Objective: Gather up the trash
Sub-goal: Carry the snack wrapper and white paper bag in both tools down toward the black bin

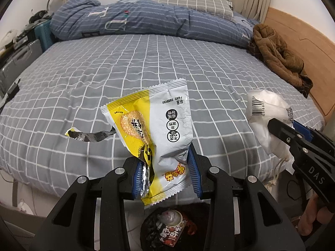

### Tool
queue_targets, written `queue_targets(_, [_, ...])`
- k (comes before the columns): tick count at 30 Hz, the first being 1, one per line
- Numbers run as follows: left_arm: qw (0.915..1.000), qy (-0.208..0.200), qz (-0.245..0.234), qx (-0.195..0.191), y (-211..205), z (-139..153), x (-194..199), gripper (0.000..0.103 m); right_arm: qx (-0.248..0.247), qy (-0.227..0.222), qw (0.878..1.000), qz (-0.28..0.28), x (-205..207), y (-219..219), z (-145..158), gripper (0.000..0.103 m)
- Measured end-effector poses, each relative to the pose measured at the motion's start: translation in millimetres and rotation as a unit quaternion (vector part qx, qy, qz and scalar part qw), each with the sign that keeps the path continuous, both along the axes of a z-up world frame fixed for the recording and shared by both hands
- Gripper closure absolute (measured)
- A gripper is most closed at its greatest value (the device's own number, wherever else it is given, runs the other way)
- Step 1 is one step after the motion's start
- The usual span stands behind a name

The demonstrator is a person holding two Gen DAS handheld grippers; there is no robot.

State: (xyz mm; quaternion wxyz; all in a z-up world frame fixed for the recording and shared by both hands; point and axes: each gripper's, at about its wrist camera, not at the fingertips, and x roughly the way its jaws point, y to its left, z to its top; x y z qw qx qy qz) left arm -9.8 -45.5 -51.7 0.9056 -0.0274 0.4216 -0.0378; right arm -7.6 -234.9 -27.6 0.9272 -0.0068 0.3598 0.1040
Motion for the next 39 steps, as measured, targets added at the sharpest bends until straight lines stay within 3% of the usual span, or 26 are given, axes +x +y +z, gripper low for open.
queue_targets(15, [0.9998,0.016,0.003,-0.008,3.2,-8.0,-54.5,0.066,0.002,0.024,1.0,0.018,-53.9,10.2,-15.7,0.065])
queue_targets(39, [0.9947,0.1,0.019,-0.01,21.0,-66.7,-123.4,0.066,-0.013,0.117,0.993,0.028,-116.4,23.1,-82.3,0.065])
